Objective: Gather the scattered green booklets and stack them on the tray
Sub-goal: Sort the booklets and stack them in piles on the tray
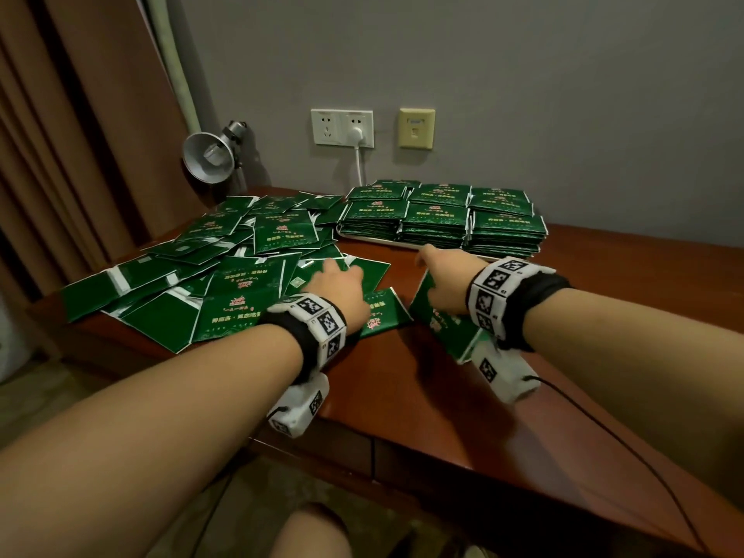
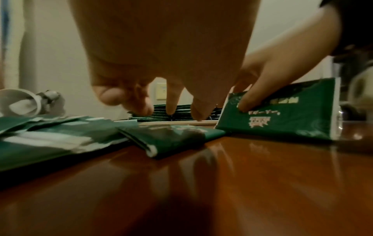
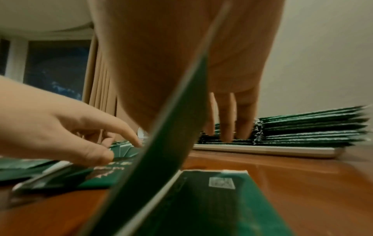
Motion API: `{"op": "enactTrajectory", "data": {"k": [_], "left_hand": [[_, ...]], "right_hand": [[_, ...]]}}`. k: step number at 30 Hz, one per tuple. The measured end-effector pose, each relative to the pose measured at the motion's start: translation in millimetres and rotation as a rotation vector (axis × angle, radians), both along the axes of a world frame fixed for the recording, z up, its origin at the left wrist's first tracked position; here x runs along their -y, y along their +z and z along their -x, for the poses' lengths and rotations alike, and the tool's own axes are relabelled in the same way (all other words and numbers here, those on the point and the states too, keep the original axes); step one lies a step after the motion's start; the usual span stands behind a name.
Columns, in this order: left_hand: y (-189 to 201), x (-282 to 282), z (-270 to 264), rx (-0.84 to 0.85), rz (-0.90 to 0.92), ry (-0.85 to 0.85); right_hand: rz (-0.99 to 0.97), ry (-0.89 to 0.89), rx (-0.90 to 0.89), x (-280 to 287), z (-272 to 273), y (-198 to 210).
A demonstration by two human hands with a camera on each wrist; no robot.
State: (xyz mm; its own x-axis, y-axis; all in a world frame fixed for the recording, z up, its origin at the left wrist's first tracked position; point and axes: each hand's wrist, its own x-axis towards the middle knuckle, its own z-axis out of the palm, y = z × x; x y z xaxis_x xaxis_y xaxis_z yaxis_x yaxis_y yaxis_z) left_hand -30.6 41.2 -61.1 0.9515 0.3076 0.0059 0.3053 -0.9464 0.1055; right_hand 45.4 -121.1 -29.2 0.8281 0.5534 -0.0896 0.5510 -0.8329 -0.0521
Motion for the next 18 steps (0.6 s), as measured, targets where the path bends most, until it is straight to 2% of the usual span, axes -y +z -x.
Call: {"op": "enactTrajectory", "data": {"k": [4,7,11,13,14,16,18], "left_hand": [[-9,18,-3,-0.235,-0.11,-0.055],[-9,29,-5,-0.321,-0.129,-0.068],[1,33,-6,-0.253,0.042,-0.266],[4,30,-6,-0.161,0.167,-0.307],[2,28,-6,-0.105,0.205,-0.292],[-1,27,-4,-0.028,0.124,-0.186],[-5,28,-2,-0.134,-0.033,-0.014]], "right_hand": [[0.301,0.006,-0.006,-5,-4,-14],[0.412,0.019,-0.03,-6,-8,-21],[0.531,-0.024,0.002,3,-4,-20],[0.643,-0.046,-0.073,5,-16,-32],[0.688,-0.036,-0.129,6,-21,-35],[0.605,-0.052,-0.147,11,-18,-29],[0.513,-0.088,-0.126,11,-1,-11]]}}
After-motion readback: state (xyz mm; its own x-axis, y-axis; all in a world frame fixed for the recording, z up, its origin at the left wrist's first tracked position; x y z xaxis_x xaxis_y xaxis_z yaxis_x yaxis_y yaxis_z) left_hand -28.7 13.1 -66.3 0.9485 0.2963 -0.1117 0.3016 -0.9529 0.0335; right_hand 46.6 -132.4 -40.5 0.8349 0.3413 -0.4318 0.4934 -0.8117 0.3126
